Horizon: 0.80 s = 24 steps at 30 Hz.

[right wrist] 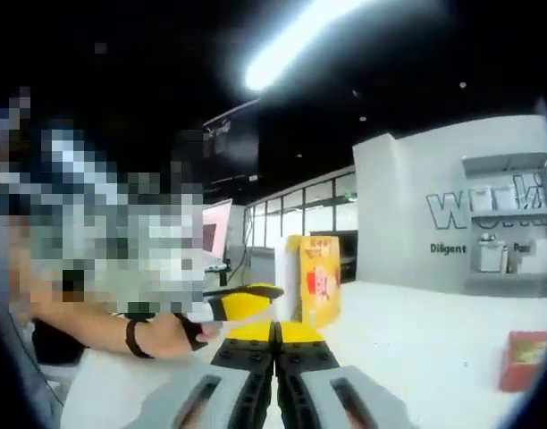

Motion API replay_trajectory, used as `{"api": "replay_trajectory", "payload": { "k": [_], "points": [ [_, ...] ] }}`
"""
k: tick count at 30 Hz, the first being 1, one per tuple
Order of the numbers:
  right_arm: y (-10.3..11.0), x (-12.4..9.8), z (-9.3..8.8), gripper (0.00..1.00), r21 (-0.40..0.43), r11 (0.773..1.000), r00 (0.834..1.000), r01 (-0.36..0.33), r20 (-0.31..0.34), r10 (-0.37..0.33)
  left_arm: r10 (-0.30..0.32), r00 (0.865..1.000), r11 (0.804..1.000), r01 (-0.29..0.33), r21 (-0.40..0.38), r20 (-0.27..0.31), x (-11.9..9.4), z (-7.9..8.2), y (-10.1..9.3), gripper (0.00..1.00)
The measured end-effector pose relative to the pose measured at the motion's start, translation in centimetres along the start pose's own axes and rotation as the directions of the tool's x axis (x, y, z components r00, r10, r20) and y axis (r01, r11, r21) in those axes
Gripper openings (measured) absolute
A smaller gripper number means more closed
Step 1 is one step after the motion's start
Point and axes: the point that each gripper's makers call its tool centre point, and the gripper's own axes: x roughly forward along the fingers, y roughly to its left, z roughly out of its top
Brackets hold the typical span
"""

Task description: Tear open the coffee pouch, take out the coffee, and pour the coffee from the pouch into the cup

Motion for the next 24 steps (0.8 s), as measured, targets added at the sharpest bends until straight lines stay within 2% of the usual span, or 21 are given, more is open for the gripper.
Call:
{"api": "replay_trajectory", "payload": {
  "k": [1, 2, 3, 5, 6, 7, 10, 11, 12, 13, 14, 15, 16, 17, 19, 20, 21, 22, 23, 24],
  "points": [
    [0.4, -0.4, 1.5, 0.00, -0.016, 1.000, 0.999, -0.007, 0.047, 0.008, 0.000, 1.000, 1.000, 0.000, 0.001, 0.005, 0.0, 0.3, 0.1, 0.27],
    [0.1, -0.7, 2.5, 0.00, 0.002, 1.000, 0.996, 0.002, 0.089, -0.002, 0.000, 1.000, 1.000, 0.000, 0.001, 0.010, -0.1, 0.5, 0.1, 0.27],
    [-0.2, -0.9, 2.3, 0.00, 0.012, 1.000, 0.997, 0.008, 0.079, -0.009, 0.001, 1.000, 1.000, -0.001, 0.001, 0.016, -0.1, 0.6, 0.1, 0.27],
    [-1.9, -0.3, -0.5, 0.00, 0.019, 0.998, 0.998, 0.058, -0.008, -0.058, 0.002, 1.000, 1.000, -0.002, -0.004, 0.017, -0.1, 0.6, 0.1, 0.27],
    [-2.2, 0.0, -2.0, 0.00, 0.034, 0.998, 0.997, 0.047, -0.055, -0.045, 0.003, 1.000, 1.000, -0.003, -0.004, 0.015, -0.1, 0.5, 0.1, 0.27],
    [-2.5, 0.2, -2.8, 0.00, 0.029, 0.998, 0.996, 0.051, -0.070, -0.049, 0.003, 1.000, 1.000, -0.003, -0.007, 0.011, -0.1, 0.3, 0.0, 0.27],
    [-2.5, -0.5, -0.8, 0.00, 0.025, 0.998, 0.998, 0.063, -0.016, -0.063, 0.002, 1.000, 1.000, -0.002, 0.002, 0.007, 0.0, 0.3, 0.1, 0.26],
    [-2.7, -1.0, 0.9, 0.00, -0.020, 0.996, 0.996, 0.085, 0.029, -0.084, 0.001, 1.000, 1.000, -0.001, 0.002, 0.011, 0.0, 0.5, 0.1, 0.27],
    [-2.3, -1.4, 2.5, 0.00, -0.012, 0.997, 0.994, 0.073, 0.085, -0.072, 0.000, 1.000, 1.000, 0.000, 0.003, 0.017, -0.1, 0.8, 0.0, 0.27],
    [-2.1, -1.5, 2.5, 0.00, 0.008, 0.998, 0.995, 0.060, 0.083, -0.061, -0.001, 1.000, 1.000, 0.001, 0.003, 0.023, -0.2, 1.0, -0.1, 0.27],
    [-2.0, -1.2, 2.0, 0.00, 0.016, 0.999, 0.997, 0.052, 0.065, -0.053, -0.002, 1.000, 1.000, 0.002, 0.002, 0.025, -0.1, 1.1, -0.1, 0.27],
    [-2.0, -0.3, -0.1, 0.00, 0.007, 0.999, 0.999, 0.053, 0.005, -0.053, -0.003, 1.000, 1.000, 0.003, 0.001, 0.027, -0.1, 1.1, -0.1, 0.26],
    [-1.8, 0.4, -1.9, 0.00, 0.033, 0.999, 0.998, 0.035, -0.061, -0.033, -0.003, 1.000, 1.000, 0.003, 0.001, 0.025, 0.0, 0.9, -0.1, 0.26],
    [-1.3, 0.9, -2.8, 0.00, 0.047, 0.999, 0.997, 0.019, -0.076, -0.016, -0.003, 1.000, 1.000, 0.003, 0.001, 0.021, 0.0, 0.8, -0.1, 0.26],
    [-0.5, 1.1, -2.1, 0.00, 0.044, 0.999, 0.998, 0.003, -0.060, 0.000, -0.003, 1.000, 1.000, 0.003, 0.004, 0.014, 0.0, 0.6, -0.2, 0.26],
    [0.1, 0.9, -1.1, 0.00, 0.027, 1.000, 0.999, -0.012, -0.038, 0.013, -0.003, 1.000, 1.000, 0.003, 0.006, 0.014, 0.0, 0.6, -0.3, 0.26],
    [0.5, 0.5, 0.2, 0.00, 0.008, 1.000, 1.000, -0.020, -0.005, 0.020, -0.004, 1.000, 1.000, 0.004, 0.007, 0.018, -0.1, 0.8, -0.3, 0.26],
    [0.4, 0.1, 1.7, 0.00, 0.008, 1.000, 0.998, -0.016, 0.055, 0.015, -0.005, 1.000, 1.000, 0.005, 0.008, 0.021, -0.2, 0.9, -0.5, 0.26],
    [0.3, -0.2, 2.2, 0.00, 0.025, 1.000, 0.997, -0.011, 0.073, 0.009, -0.005, 1.000, 1.000, 0.005, 0.009, 0.024, -0.3, 1.1, -0.6, 0.26],
    [-0.4, -0.1, 1.2, 0.00, 0.036, 0.999, 0.999, -0.001, 0.043, 0.000, -0.005, 1.000, 1.000, 0.004, 0.010, 0.026, -0.2, 1.1, -0.6, 0.26]
  ]
}}
